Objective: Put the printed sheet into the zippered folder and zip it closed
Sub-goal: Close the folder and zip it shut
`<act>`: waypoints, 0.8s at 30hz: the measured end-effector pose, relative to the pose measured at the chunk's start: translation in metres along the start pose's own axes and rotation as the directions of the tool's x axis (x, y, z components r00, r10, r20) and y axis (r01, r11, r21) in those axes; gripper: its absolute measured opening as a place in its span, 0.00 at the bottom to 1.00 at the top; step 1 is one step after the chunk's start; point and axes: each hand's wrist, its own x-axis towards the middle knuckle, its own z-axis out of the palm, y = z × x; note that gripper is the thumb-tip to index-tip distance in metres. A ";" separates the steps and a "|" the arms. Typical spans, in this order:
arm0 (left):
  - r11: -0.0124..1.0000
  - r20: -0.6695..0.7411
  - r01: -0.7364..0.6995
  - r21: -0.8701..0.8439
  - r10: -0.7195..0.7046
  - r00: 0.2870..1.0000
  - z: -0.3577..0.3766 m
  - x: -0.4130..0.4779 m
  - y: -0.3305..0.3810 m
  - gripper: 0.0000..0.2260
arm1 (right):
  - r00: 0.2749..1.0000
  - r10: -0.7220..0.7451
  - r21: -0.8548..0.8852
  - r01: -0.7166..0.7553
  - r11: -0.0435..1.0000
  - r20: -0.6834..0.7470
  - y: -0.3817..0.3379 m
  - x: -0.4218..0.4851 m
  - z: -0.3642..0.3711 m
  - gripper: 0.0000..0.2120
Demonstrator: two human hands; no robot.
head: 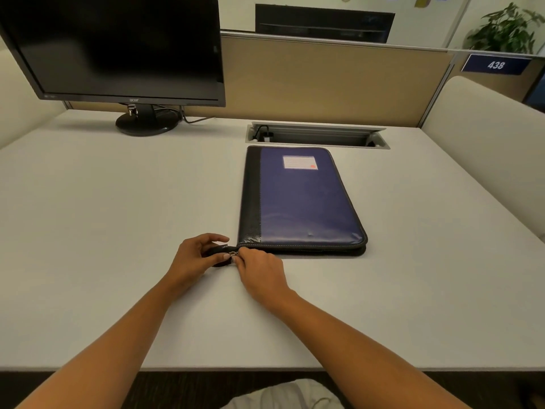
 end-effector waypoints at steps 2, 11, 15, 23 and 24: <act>1.000 -0.029 -0.007 0.005 0.007 1.000 0.000 0.000 -0.001 0.12 | 1.000 0.003 -0.012 -0.003 1.000 0.001 0.003 0.001 -0.001 0.14; 1.000 -0.145 -0.008 0.009 0.009 0.989 0.002 0.000 -0.002 0.10 | 0.996 0.087 -0.075 -0.089 0.993 -0.028 0.016 -0.001 -0.009 0.15; 1.000 -0.162 -0.003 0.005 0.004 0.987 0.002 0.001 -0.001 0.08 | 0.991 0.122 -0.078 -0.126 0.989 -0.048 0.023 -0.004 -0.014 0.16; 1.000 -0.213 0.014 0.022 -0.009 0.977 -0.004 0.001 -0.001 0.09 | 0.966 0.240 -0.038 -0.245 0.969 -0.099 0.047 -0.010 -0.023 0.15; 0.999 -0.213 0.017 0.030 -0.010 0.977 -0.005 0.002 -0.001 0.09 | 0.967 0.237 -0.038 -0.241 0.970 -0.095 0.048 -0.010 -0.024 0.15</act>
